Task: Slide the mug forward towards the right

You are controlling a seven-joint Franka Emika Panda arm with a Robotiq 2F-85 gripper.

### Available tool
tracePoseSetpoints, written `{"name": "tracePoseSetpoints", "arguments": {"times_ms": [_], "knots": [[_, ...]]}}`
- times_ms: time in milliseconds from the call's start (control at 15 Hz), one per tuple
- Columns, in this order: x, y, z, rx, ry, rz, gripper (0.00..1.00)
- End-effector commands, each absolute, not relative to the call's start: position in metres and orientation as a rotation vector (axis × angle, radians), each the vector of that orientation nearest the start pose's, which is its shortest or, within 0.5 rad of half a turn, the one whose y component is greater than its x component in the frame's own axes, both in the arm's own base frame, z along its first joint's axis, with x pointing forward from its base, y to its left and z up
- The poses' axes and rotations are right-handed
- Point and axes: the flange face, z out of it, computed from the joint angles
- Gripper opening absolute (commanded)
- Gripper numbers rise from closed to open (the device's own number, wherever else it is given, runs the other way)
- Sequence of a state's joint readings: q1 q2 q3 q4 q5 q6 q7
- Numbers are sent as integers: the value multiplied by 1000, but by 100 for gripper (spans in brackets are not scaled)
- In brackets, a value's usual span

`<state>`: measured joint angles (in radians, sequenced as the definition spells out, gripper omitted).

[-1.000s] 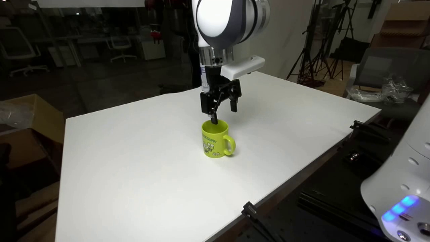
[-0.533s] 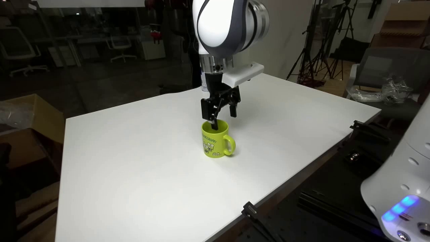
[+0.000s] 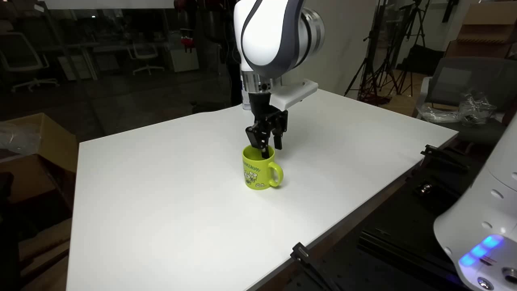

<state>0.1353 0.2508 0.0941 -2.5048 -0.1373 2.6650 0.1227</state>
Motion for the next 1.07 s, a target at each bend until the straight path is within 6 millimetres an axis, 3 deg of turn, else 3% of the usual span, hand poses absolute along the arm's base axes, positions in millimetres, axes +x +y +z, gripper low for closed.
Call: {"name": "tracePoseSetpoints", "arguments": {"times_ms": [0,267,1000], "knots": [[447,112,179,-3177,-376,103,25],[446,114,178,-3173,-389,96,1],[446,118,180,-3149,-447,68,3]]}}
